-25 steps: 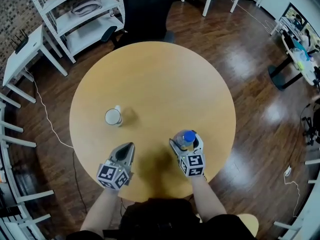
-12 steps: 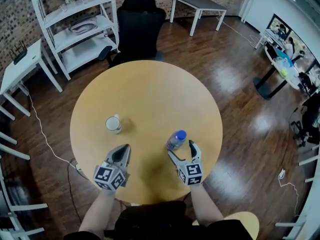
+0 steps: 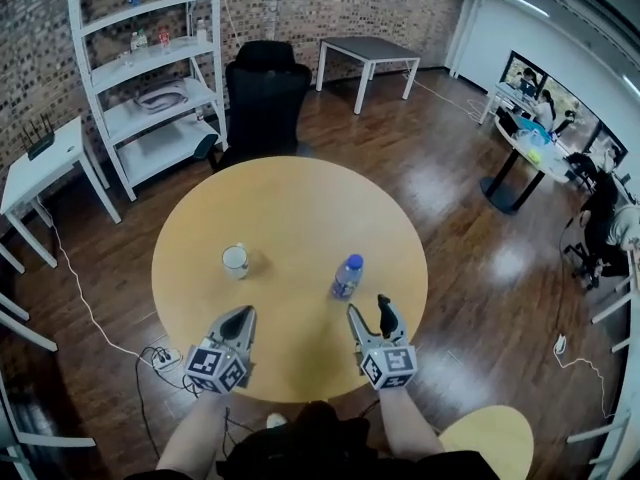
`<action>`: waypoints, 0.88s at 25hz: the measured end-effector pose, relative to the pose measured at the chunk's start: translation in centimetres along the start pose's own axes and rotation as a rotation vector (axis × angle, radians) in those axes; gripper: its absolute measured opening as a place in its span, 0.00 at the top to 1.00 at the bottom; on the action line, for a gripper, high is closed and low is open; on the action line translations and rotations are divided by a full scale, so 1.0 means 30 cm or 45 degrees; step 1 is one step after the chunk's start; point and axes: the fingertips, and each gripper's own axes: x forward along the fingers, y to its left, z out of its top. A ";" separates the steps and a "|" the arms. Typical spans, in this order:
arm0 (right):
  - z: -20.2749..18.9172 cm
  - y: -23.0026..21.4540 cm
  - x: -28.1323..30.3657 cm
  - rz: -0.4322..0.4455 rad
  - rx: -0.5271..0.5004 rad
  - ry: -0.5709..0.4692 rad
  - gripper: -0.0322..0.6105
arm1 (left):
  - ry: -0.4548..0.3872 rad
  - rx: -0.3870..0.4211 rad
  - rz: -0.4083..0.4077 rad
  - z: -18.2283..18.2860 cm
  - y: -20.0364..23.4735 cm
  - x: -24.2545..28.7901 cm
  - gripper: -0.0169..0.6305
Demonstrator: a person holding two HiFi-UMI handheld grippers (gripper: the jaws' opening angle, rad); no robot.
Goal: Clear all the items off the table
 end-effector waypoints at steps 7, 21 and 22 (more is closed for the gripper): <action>0.105 0.076 -0.074 -0.016 0.005 -0.100 0.74 | -0.071 0.019 0.027 0.053 0.010 -0.095 0.97; 0.236 0.165 -0.112 0.022 -0.171 -0.134 0.95 | -0.137 0.073 -0.018 0.128 -0.015 -0.145 0.97; 0.243 0.166 -0.112 0.024 -0.185 -0.132 0.95 | -0.135 0.090 -0.022 0.134 -0.016 -0.149 0.97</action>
